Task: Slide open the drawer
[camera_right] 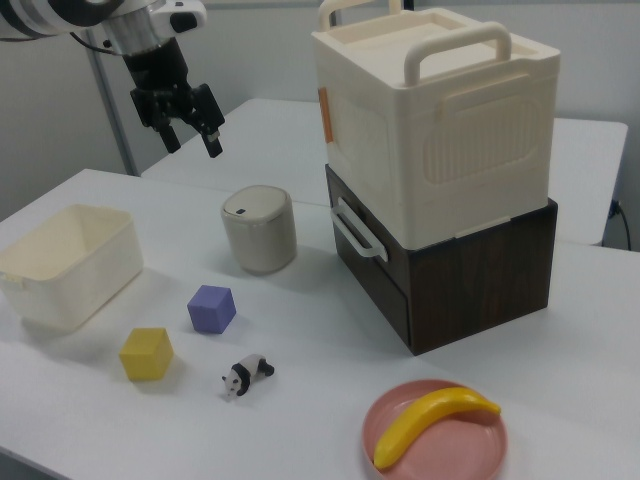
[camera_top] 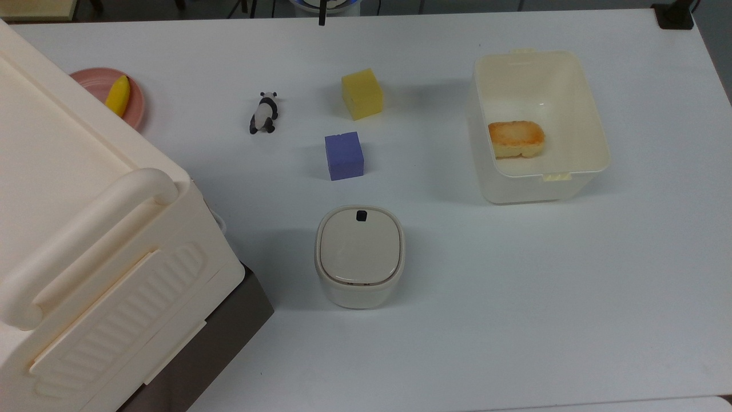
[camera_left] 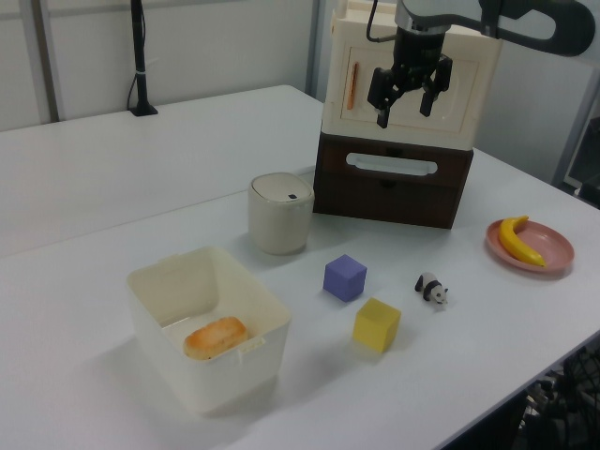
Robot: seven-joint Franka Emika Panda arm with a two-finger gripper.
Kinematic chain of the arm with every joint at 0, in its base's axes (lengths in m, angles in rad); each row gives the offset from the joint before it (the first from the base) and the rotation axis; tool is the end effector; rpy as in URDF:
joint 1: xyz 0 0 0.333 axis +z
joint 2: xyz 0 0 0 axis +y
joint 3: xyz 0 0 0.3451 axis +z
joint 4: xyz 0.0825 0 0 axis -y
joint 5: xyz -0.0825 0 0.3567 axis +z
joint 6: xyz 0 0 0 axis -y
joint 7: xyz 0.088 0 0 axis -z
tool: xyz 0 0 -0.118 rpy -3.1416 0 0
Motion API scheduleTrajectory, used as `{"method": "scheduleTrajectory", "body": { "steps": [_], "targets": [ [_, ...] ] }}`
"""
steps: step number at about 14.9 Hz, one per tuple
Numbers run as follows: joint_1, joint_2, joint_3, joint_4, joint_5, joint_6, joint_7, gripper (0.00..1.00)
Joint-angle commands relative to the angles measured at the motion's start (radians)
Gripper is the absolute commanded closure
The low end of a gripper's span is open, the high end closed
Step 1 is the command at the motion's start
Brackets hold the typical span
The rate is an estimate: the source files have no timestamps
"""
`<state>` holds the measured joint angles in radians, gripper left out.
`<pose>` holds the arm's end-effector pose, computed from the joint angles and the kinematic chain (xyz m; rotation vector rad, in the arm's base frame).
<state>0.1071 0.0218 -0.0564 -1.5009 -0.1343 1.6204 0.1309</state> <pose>0.5414 0.0127 0.6680 3.0085 -0.1204 0.1652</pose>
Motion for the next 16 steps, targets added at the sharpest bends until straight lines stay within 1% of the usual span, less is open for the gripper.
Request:
{"method": "scheduleTrajectory", "body": {
  "steps": [1,9,16],
  "targets": [
    [-0.007,-0.014,-0.008,-0.024,0.007,0.024,-0.038,0.0],
    [-0.007,-0.016,-0.008,-0.022,0.005,0.01,-0.03,0.0],
    [-0.007,-0.016,-0.008,-0.027,0.005,0.009,-0.052,0.0]
  ]
}}
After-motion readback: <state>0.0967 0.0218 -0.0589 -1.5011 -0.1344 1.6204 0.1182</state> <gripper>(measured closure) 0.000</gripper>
